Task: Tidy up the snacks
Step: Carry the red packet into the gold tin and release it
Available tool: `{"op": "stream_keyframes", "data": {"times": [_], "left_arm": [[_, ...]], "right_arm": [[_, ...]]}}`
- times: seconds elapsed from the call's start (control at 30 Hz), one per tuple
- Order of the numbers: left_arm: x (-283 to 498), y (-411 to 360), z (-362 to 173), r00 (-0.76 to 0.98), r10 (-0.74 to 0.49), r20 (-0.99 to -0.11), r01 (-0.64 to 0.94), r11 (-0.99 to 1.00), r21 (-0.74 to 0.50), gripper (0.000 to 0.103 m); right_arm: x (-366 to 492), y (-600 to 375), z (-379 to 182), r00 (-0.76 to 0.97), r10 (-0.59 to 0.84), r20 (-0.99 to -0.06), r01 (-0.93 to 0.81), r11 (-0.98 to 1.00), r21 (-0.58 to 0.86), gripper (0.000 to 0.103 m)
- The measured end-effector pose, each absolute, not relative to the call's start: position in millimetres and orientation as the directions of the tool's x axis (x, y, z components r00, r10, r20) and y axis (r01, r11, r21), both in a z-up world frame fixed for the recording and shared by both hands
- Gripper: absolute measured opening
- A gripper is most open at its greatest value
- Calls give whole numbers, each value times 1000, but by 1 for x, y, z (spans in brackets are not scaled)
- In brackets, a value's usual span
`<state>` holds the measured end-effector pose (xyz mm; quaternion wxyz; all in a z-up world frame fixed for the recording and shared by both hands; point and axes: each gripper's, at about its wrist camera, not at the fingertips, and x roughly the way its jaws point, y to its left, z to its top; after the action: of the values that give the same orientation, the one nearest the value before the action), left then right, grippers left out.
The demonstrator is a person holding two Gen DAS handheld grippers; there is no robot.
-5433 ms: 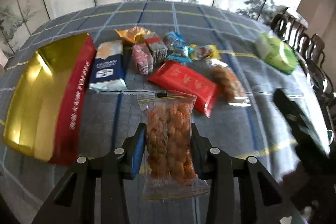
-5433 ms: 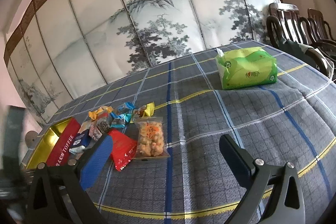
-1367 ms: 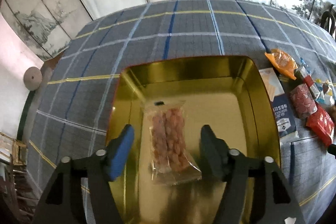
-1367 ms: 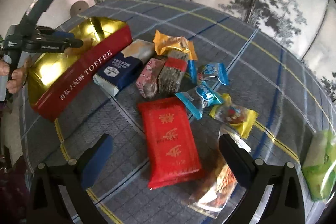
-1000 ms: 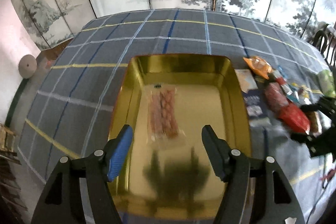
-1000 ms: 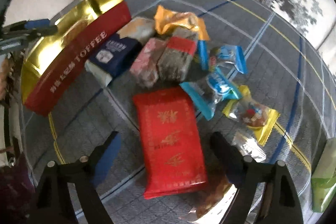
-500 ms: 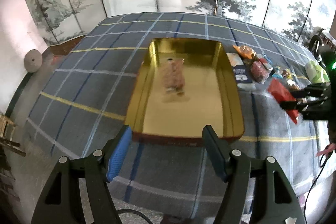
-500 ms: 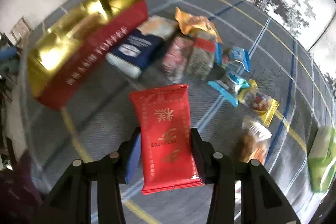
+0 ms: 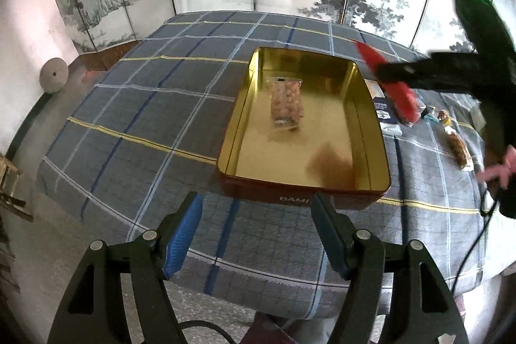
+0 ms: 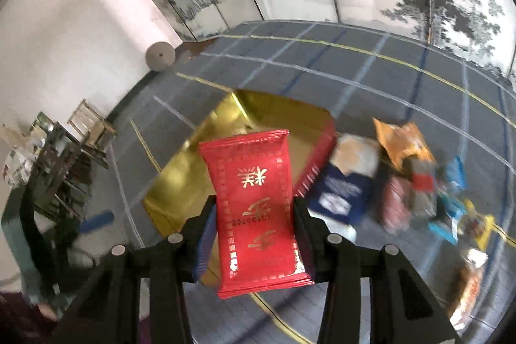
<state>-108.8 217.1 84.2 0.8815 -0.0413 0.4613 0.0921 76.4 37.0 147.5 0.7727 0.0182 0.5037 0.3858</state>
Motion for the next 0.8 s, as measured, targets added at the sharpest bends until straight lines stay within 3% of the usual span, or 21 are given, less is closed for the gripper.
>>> {"op": "stream_keyframes", "data": {"times": [0.1, 0.8], "left_arm": [[-110, 219, 85, 562, 133, -816, -199, 980, 23, 78], [-106, 234, 74, 536, 154, -830, -192, 980, 58, 78]], "right_arm": [[89, 56, 137, 185, 617, -765, -540, 714, 445, 45], [144, 117, 79, 149, 563, -813, -418, 781, 464, 45]]}}
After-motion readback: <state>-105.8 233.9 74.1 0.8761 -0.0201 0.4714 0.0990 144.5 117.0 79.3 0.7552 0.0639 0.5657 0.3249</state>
